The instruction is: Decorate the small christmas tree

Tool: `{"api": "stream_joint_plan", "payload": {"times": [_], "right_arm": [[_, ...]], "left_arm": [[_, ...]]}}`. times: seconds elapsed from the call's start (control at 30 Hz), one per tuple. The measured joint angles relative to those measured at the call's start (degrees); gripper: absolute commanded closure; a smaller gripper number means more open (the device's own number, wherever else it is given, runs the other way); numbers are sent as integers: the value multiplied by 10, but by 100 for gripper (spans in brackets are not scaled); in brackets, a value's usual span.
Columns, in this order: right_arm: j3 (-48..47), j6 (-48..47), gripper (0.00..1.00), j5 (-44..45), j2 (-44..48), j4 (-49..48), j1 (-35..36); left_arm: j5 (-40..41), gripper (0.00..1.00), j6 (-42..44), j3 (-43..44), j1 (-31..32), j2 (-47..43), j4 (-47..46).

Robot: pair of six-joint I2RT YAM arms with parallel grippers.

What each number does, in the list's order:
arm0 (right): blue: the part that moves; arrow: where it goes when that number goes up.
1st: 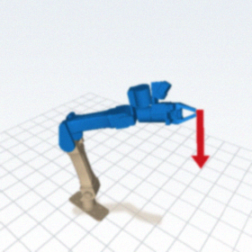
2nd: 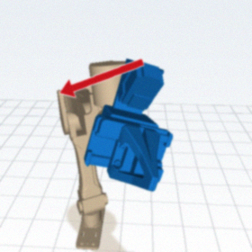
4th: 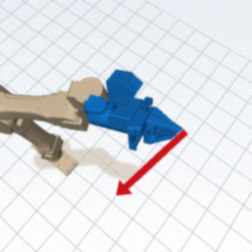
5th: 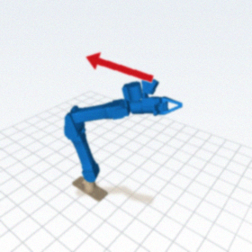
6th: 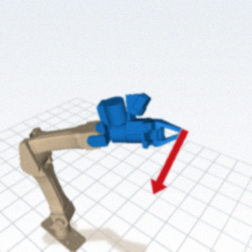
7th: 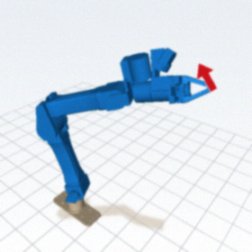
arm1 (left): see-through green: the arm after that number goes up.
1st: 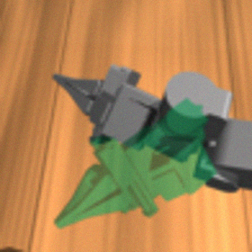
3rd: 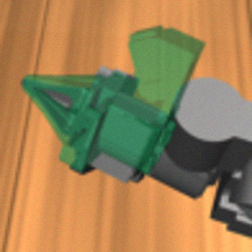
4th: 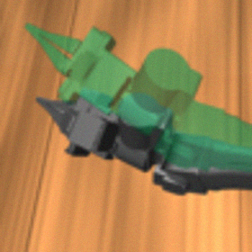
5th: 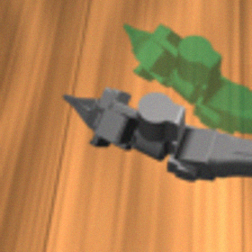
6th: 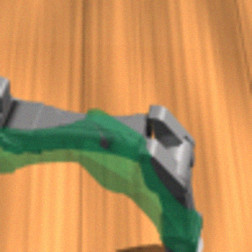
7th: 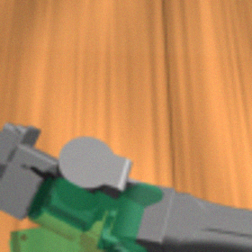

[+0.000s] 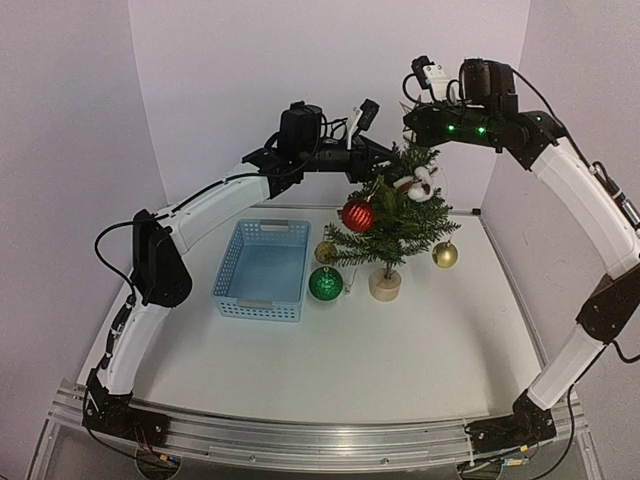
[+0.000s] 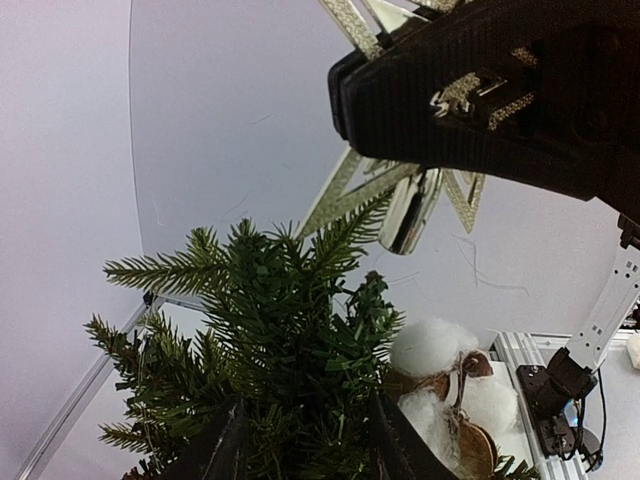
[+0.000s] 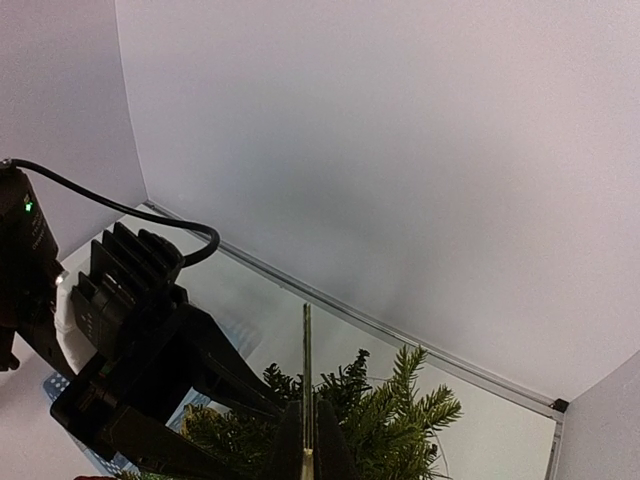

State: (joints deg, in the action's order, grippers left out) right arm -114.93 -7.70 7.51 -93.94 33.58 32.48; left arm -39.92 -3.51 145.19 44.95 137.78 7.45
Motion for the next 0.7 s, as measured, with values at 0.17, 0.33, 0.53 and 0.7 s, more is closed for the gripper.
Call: {"api": "stream_joint_plan", "payload": {"times": [0.17, 0.33, 0.53, 0.7], "right_arm": [[2, 0, 100, 0, -1, 0, 0], [9, 0, 100, 0, -2, 0, 0], [14, -5, 100, 2, -2, 1, 0], [14, -9, 100, 3, -4, 1, 0]], "left_arm": [[0, 60, 0, -2, 0, 0, 0], [0, 60, 0, -3, 0, 0, 0], [0, 60, 0, -3, 0, 0, 0], [0, 60, 0, -3, 0, 0, 0]]}}
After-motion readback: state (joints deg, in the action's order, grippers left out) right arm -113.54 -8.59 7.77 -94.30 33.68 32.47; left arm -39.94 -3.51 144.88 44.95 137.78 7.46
